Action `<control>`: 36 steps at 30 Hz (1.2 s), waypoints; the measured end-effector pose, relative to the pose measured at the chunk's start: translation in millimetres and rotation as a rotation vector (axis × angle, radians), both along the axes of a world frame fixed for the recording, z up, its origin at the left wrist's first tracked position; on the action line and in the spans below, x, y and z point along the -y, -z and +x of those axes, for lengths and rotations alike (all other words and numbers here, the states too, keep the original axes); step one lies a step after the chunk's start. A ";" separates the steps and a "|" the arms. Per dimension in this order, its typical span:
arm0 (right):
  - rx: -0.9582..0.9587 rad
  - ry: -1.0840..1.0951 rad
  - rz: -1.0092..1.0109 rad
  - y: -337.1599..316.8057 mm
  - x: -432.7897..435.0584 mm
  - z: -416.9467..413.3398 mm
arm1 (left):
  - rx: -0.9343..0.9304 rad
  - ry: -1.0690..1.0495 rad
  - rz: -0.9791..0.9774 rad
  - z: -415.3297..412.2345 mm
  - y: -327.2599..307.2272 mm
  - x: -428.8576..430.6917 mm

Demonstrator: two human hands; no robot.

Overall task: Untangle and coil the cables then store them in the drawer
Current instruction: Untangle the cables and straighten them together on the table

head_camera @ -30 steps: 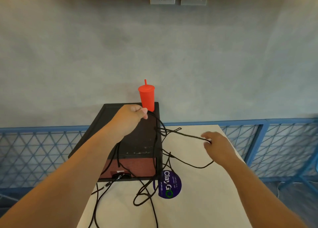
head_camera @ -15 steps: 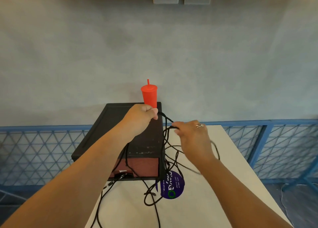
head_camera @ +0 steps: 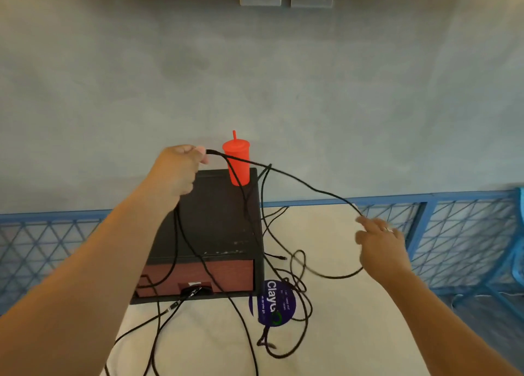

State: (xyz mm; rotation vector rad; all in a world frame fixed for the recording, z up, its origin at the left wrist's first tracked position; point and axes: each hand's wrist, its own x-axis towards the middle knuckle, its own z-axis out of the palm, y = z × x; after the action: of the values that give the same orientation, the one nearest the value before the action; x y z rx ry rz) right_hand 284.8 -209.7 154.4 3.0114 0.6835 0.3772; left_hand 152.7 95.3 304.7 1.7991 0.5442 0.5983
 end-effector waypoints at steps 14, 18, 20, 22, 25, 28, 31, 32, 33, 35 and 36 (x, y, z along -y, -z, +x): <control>-0.396 -0.307 0.653 -55.9 -70.7 -34.0 | -0.052 0.183 0.096 1.3 6.7 29.9; -0.594 -0.438 0.624 -64.6 -101.8 -57.0 | -0.021 0.255 0.085 0.4 1.4 39.4; -0.694 -0.450 0.628 -54.0 -111.1 -60.3 | 0.001 0.274 0.063 -1.0 -3.1 41.6; -0.702 -0.431 0.692 -40.8 -117.8 -61.9 | 0.033 0.298 0.030 -3.0 -7.4 42.4; -0.604 -0.333 0.864 -32.1 -123.7 -60.7 | 0.074 0.329 0.002 -6.6 -13.2 43.0; -0.669 -0.277 1.085 -39.8 -125.3 -57.2 | 0.091 0.357 0.016 -9.5 -18.4 44.6; -0.759 -0.366 1.259 -64.1 -122.1 -57.2 | 0.085 0.386 0.048 -9.7 -19.7 46.7; -0.758 -0.418 1.284 -75.4 -120.5 -58.2 | 0.069 0.399 0.065 -9.5 -18.8 47.6; -0.736 -0.474 1.293 -87.7 -119.3 -58.7 | 0.046 0.413 0.084 -9.0 -17.1 48.6; -0.627 -0.593 1.246 -112.2 -117.5 -58.7 | 0.006 0.433 0.104 -7.8 -14.0 51.3; -0.568 -0.642 1.200 -122.5 -117.0 -58.6 | 0.006 0.435 0.104 -7.3 -13.5 52.3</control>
State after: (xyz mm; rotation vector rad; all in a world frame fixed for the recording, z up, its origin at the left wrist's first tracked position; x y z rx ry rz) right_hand 226.1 -92.6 276.9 3.8922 2.1575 -0.2047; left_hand 145.4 43.0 318.1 1.9351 0.1083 0.3349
